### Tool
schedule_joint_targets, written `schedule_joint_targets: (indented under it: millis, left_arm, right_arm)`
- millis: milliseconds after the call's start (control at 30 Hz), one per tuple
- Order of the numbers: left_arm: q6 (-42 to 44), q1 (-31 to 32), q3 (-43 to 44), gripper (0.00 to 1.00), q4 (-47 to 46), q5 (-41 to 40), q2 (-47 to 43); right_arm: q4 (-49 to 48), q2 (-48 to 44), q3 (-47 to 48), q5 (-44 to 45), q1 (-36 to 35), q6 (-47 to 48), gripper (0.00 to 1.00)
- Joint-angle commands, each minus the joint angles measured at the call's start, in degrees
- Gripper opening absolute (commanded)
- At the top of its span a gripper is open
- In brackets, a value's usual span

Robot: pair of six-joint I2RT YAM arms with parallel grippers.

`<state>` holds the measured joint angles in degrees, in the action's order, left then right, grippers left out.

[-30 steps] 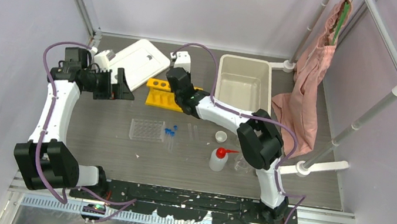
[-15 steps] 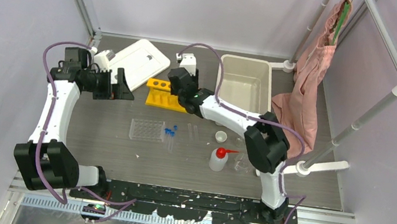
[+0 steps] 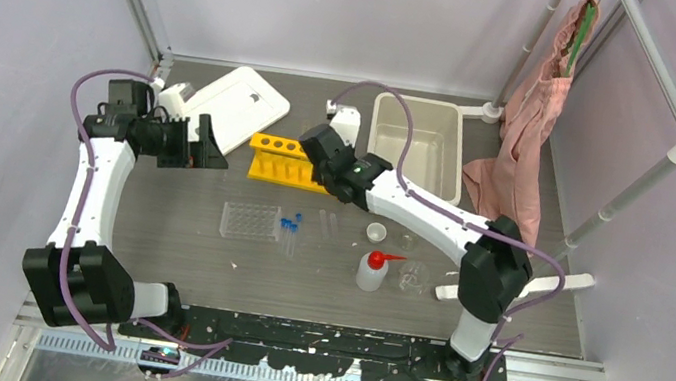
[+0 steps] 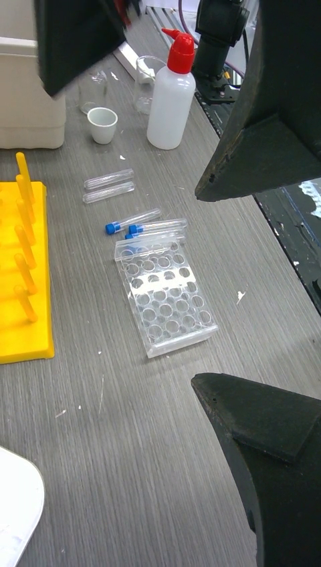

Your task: Organize the chemistry lab equipment

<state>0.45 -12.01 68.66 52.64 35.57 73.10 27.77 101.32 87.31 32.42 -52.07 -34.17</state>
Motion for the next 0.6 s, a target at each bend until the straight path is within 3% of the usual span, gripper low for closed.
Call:
schedule_joint_targets:
  millis: [0,200,567]
  left_arm:
    - [-0.2,-0.2,2.6,1.0,-0.4,0.5,-2.1]
    - [-0.1,-0.2,2.9,1.0,0.1,0.3,-2.5]
    - [-0.2,-0.3,3.0,1.0,0.2,0.3,-2.7]
  right_arm:
    - [5.4,2.3,-4.1,-6.1,-0.8,-6.7,0.3]
    - [4.1,5.6,-8.0,-8.9,-0.9,-9.1,0.29]
    - [2.6,10.4,-6.8,-10.4,-0.8,-8.8,0.29]
